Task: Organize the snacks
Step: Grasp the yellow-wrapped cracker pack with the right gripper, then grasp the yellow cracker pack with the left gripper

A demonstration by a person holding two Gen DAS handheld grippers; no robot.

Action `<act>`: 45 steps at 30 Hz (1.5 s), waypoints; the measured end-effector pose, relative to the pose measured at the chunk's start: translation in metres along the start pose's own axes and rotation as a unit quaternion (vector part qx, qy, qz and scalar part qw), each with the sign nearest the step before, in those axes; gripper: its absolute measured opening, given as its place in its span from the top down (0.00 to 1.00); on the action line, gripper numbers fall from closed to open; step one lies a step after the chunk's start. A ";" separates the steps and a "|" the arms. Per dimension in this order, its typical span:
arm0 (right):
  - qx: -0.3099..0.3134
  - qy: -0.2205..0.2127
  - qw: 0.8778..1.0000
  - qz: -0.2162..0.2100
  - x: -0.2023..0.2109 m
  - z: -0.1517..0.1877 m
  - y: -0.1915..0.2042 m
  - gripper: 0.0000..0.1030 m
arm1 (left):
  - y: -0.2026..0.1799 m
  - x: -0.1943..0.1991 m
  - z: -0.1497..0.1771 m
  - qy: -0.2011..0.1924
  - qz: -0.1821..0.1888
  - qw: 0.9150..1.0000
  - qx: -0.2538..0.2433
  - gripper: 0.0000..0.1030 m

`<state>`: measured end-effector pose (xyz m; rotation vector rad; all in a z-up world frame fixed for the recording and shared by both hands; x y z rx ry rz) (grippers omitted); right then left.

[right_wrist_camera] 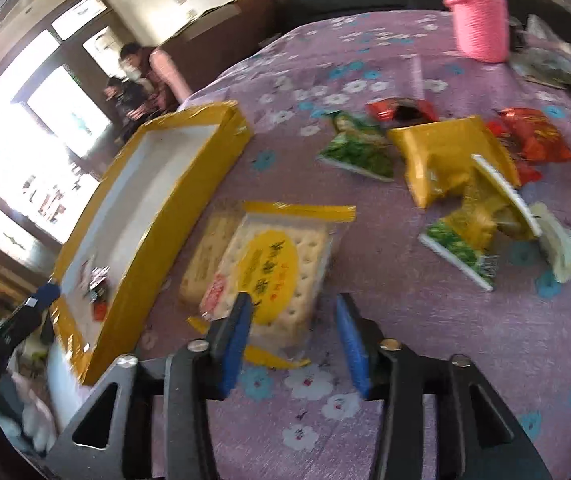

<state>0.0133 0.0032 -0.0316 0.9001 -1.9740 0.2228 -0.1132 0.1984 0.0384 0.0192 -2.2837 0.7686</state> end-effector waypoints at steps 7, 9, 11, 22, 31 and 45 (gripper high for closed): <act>-0.044 -0.013 0.998 0.037 -0.018 -0.018 0.003 0.43 | -0.005 -0.002 0.007 0.007 0.000 1.000 -0.006 0.40; -0.043 -0.012 0.998 0.044 -0.023 -0.024 0.010 0.38 | -0.003 0.000 0.007 0.008 -0.001 1.000 -0.005 0.40; -0.039 -0.011 0.997 0.060 -0.026 -0.027 0.014 0.33 | -0.002 0.000 0.007 0.008 -0.002 1.000 -0.003 0.39; -0.021 0.012 0.994 0.110 -0.018 -0.016 0.017 0.33 | -0.013 -0.003 0.014 0.020 0.002 1.000 -0.014 0.38; 0.005 -0.024 0.999 0.048 0.040 0.025 0.002 0.32 | -0.040 -0.019 0.029 0.046 0.013 0.998 -0.041 0.38; -0.196 -0.117 0.966 0.124 0.084 0.026 -0.159 0.32 | -0.065 -0.042 0.053 0.088 0.003 0.994 -0.067 0.38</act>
Point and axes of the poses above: each gripper's, at about its wrist camera, not at the fingertips, and x roughly against the way its jaws point, y to its left, z to its underside, the point moved 5 cm from there along -x, roughly the way its jaws point, and after that the axes turned 15 degrees about x, right-handed, at the moved point
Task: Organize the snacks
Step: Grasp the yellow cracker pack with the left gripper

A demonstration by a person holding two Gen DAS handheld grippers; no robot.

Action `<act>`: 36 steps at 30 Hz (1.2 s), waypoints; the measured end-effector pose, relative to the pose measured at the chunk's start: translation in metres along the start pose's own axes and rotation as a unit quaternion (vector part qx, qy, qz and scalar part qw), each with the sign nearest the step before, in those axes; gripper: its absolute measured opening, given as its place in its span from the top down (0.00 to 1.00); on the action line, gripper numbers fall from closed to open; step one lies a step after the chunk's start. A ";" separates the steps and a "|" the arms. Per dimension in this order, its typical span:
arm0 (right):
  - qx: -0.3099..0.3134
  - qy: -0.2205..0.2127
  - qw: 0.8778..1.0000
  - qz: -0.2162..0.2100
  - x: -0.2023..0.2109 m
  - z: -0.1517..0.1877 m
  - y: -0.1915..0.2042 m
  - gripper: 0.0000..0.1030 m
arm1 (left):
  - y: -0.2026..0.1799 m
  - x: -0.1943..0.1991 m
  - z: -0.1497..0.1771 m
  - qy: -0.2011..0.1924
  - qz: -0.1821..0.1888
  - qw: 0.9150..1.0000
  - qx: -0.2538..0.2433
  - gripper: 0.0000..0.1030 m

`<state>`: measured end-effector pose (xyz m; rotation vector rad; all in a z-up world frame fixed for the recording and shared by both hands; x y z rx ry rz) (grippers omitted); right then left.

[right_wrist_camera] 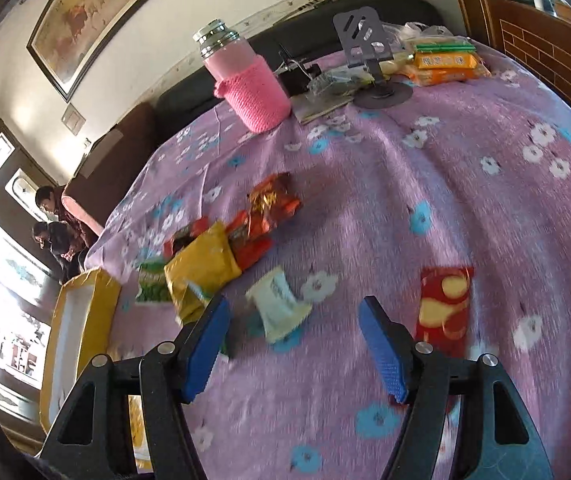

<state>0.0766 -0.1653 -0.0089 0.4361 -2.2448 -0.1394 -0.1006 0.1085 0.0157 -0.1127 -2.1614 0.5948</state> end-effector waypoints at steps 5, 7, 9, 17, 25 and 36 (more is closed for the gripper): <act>0.052 0.019 0.998 0.042 -0.024 -0.004 0.006 0.34 | -0.006 -0.010 0.002 0.011 -0.007 1.000 -0.003 0.38; 0.079 0.031 0.995 0.050 -0.036 -0.003 0.013 0.34 | -0.009 -0.015 0.001 0.016 -0.011 1.000 -0.005 0.38; 0.104 0.034 0.992 0.059 -0.044 -0.002 0.021 0.35 | -0.014 -0.021 0.000 0.019 -0.014 1.000 -0.008 0.38; 0.147 0.030 0.985 0.085 -0.049 -0.002 0.028 0.71 | -0.031 -0.059 -0.015 0.034 -0.034 0.999 -0.002 0.38; 0.095 0.027 0.994 0.041 -0.041 -0.003 0.010 0.72 | -0.042 -0.096 -0.024 0.040 -0.088 0.995 -0.028 0.25; 0.053 0.014 0.998 0.025 -0.031 -0.004 -0.004 0.72 | -0.049 -0.109 -0.020 0.022 -0.124 0.988 -0.092 0.33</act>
Point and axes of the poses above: each gripper's, at about its wrist camera, not at the fingertips, and x roughly against the way its jaws point, y to its left, z to its underside, the point moved 5 cm from there along -x, roughly the way its jaws point, and after that the axes turned 15 degrees about x, right-handed, at the moved point
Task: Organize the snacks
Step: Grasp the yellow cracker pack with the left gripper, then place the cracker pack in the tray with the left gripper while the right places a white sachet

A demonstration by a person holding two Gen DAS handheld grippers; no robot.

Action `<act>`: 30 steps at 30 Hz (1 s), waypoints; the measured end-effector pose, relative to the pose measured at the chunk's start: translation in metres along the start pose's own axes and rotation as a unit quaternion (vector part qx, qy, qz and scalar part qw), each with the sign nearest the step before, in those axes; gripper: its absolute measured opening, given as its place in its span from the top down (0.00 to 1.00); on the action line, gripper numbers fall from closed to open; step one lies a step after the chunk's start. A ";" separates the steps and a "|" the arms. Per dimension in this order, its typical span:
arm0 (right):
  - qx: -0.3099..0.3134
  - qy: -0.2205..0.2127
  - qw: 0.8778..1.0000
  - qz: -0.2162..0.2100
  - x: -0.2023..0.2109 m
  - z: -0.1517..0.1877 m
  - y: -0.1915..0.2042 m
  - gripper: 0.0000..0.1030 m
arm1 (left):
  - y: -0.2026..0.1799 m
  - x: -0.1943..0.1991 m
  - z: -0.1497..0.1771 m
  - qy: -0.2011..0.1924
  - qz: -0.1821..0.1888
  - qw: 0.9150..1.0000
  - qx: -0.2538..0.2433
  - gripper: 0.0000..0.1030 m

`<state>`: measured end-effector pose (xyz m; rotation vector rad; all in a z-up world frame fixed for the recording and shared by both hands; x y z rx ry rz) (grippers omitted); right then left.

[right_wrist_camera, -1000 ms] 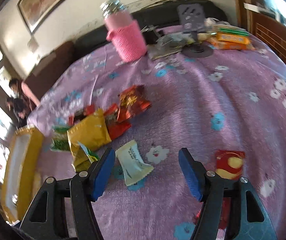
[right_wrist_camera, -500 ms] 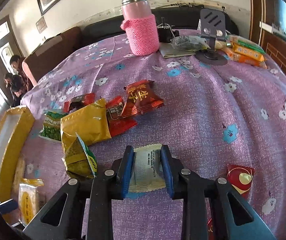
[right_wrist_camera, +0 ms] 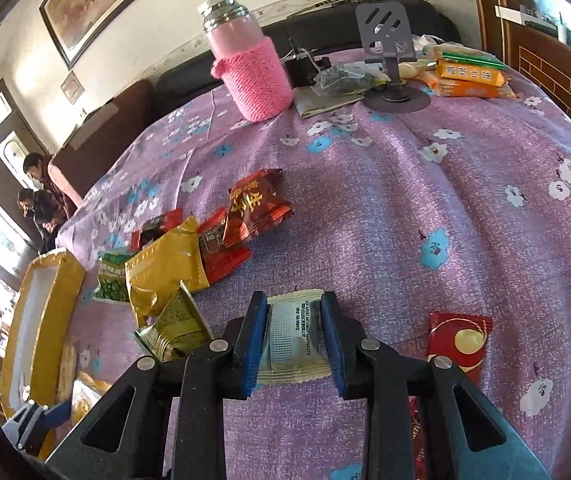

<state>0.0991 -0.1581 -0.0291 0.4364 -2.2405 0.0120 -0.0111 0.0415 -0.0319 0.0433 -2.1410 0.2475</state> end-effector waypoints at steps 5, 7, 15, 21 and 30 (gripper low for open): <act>-0.029 -0.016 0.999 -0.026 0.008 -0.001 -0.007 0.72 | 0.010 0.014 0.000 -0.001 0.029 0.999 0.029 0.33; -0.034 -0.024 0.998 -0.039 0.012 -0.002 -0.006 0.72 | 0.016 0.027 -0.001 -0.008 0.045 0.998 0.046 0.33; -0.031 -0.038 0.996 -0.075 0.020 0.003 0.014 0.72 | 0.076 0.082 -0.006 -0.052 0.075 0.989 0.114 0.33; -0.071 -0.036 0.983 -0.163 0.038 0.014 0.036 0.73 | 0.158 0.117 -0.007 -0.087 0.044 0.983 0.159 0.33; 0.046 -0.008 0.974 -0.221 0.053 0.004 0.179 0.73 | 0.250 0.114 -0.024 -0.099 -0.029 0.977 0.189 0.33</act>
Point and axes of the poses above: each gripper's, at about its wrist camera, not at the fingertips, and x roughly against the way its jaws point, y to its left, z to its underside, the point moved 5 cm from there along -x, roughly the way its jaws point, and after that the axes turned 15 degrees about x, right-handed, at the moved point
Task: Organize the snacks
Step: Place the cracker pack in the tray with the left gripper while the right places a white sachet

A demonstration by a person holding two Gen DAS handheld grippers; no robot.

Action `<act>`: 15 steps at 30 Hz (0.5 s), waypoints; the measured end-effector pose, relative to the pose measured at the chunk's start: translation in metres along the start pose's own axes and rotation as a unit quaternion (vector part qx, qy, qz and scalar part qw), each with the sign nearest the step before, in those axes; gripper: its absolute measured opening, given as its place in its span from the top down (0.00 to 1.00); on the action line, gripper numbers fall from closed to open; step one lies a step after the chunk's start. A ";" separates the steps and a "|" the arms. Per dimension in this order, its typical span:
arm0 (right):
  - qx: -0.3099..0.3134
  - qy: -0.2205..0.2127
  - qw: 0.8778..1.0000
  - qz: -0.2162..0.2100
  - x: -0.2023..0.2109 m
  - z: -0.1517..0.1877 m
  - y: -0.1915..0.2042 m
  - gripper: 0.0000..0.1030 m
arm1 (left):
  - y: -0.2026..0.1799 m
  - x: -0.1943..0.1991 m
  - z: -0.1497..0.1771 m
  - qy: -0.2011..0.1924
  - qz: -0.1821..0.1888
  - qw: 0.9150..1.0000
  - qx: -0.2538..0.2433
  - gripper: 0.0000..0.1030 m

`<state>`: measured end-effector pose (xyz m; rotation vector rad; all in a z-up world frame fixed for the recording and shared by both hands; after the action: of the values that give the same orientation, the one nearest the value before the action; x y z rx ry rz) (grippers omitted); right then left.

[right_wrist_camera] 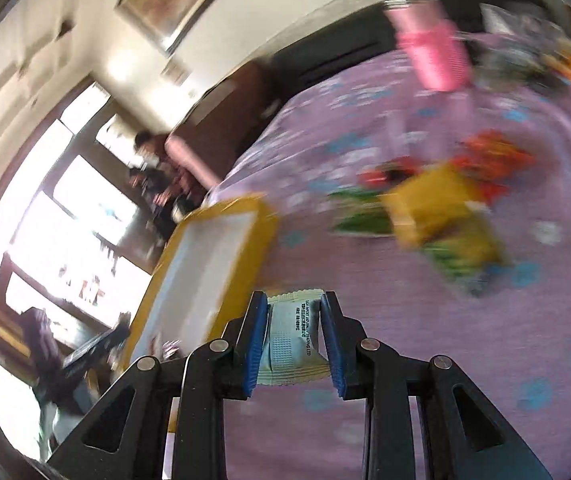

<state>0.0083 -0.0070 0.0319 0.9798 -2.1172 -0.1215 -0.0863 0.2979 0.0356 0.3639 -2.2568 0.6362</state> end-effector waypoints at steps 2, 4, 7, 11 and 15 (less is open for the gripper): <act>0.032 0.015 0.999 -0.011 -0.020 -0.007 0.036 0.73 | 0.011 -0.013 -0.009 0.011 -0.002 1.000 0.010 0.33; 0.058 0.029 0.998 -0.017 -0.038 -0.009 0.065 0.73 | 0.023 -0.021 -0.013 0.019 -0.006 1.000 0.018 0.33; 0.087 0.057 0.994 -0.030 -0.072 -0.007 0.105 0.73 | 0.034 -0.033 -0.018 0.031 -0.009 0.999 0.024 0.33; 0.108 0.090 0.989 -0.037 -0.112 0.003 0.138 0.73 | 0.033 -0.046 -0.019 0.041 -0.009 0.999 0.013 0.33; 0.126 0.120 0.984 -0.031 -0.145 0.010 0.157 0.73 | 0.032 -0.051 -0.021 0.047 0.004 0.999 0.013 0.33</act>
<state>-0.0361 0.1989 -0.0048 1.1459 -1.9112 0.2281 -0.0530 0.3396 -0.0001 0.3316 -2.1641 0.6725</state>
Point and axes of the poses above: each gripper's, at about its wrist camera, not at the fingertips, and x roughly against the way its jaws point, y to its left, z to its underside, the point moved 5 cm from there along -x, roughly the way its jaws point, and after that the axes turned 15 degrees about x, right-handed, at the moved point
